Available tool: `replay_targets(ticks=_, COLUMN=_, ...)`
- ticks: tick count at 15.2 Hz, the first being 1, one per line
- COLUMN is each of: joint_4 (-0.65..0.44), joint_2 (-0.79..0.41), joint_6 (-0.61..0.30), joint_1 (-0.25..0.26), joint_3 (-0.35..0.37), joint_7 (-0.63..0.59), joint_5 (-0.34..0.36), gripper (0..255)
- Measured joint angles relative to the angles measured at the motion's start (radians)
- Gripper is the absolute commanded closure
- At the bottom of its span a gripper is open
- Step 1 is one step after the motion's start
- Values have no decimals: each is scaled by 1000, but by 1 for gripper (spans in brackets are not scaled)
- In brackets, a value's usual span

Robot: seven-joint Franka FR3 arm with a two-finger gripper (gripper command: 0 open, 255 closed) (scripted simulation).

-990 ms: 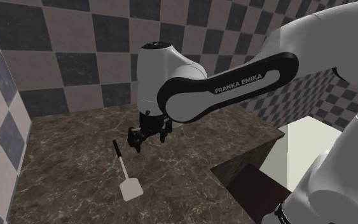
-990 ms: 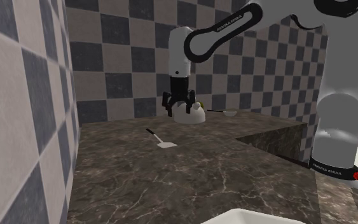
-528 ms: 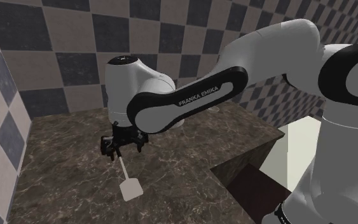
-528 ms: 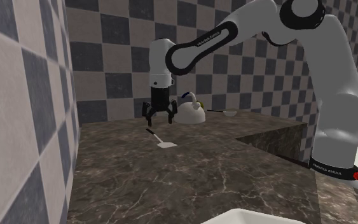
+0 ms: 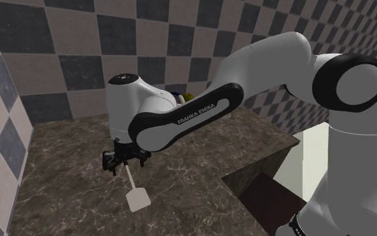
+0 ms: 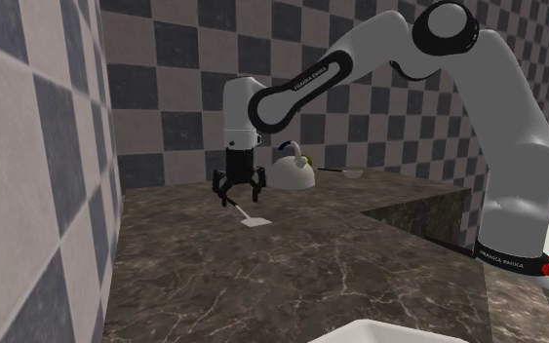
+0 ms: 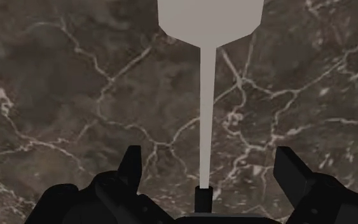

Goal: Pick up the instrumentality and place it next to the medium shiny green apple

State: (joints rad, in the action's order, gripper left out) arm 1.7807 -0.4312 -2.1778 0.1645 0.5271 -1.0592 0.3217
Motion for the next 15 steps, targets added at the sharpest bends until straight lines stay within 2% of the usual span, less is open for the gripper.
replay_targets(ticks=7, joint_4=7, joint_2=-8, joint_6=-14, joint_1=1, joint_3=-3, joint_7=-4, joint_5=6, gripper=0)
replay_targets(ticks=8, joint_4=7, joint_2=-8, joint_6=-14, joint_1=1, joint_3=-3, joint_7=-4, joint_5=6, gripper=255)
replay_targets(ticks=15, joint_4=7, joint_2=-7, joint_6=-14, joint_1=1, joint_3=-3, joint_7=-4, joint_5=6, gripper=255)
